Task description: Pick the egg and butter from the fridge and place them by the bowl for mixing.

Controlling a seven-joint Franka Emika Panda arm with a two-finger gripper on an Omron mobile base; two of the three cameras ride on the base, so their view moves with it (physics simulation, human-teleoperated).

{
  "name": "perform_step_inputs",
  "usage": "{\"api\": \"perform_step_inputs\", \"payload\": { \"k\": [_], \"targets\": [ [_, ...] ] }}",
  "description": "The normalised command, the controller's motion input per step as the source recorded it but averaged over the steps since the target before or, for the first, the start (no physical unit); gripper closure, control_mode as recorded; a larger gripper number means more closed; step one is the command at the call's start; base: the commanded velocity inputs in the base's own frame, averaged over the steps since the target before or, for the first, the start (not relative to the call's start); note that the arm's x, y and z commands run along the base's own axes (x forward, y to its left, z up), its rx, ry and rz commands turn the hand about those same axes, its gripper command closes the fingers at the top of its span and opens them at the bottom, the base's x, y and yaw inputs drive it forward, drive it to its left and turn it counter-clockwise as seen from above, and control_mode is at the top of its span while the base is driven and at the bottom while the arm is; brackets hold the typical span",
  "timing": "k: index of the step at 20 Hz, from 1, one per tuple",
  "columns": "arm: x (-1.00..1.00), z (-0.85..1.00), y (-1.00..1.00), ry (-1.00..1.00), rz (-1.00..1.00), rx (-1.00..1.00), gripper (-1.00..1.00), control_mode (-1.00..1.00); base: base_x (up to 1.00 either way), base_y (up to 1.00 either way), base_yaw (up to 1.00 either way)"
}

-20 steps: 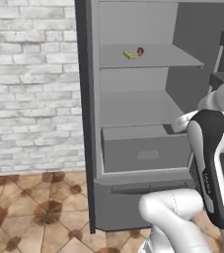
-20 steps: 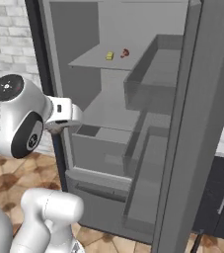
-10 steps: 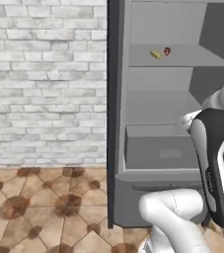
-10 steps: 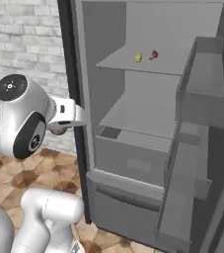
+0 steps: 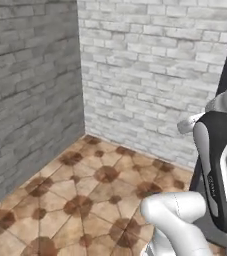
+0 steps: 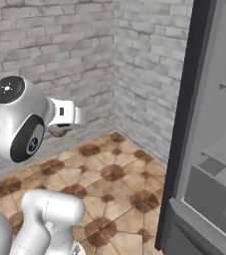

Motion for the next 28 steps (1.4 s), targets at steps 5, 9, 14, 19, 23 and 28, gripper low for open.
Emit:
{"api": "perform_step_inputs", "payload": {
  "k": [5,9,14,19,23,28],
  "targets": [
    [0.0,0.0,0.0,0.0,0.0,0.0,1.0,1.0,-0.08,0.58,0.85],
    [0.0,0.0,0.0,0.0,0.0,0.0,1.0,1.0,0.17,0.23,0.82],
    [0.0,0.0,0.0,0.0,0.0,0.0,1.0,1.0,0.48,0.03,0.77],
    [0.0,0.0,0.0,0.0,0.0,0.0,1.0,1.0,0.46,0.0,0.83],
    [0.0,0.0,0.0,0.0,0.0,0.0,1.0,1.0,0.21,0.0,0.88],
    [0.0,0.0,0.0,0.0,0.0,0.0,1.0,1.0,0.14,0.0,0.9]
  ]
}}
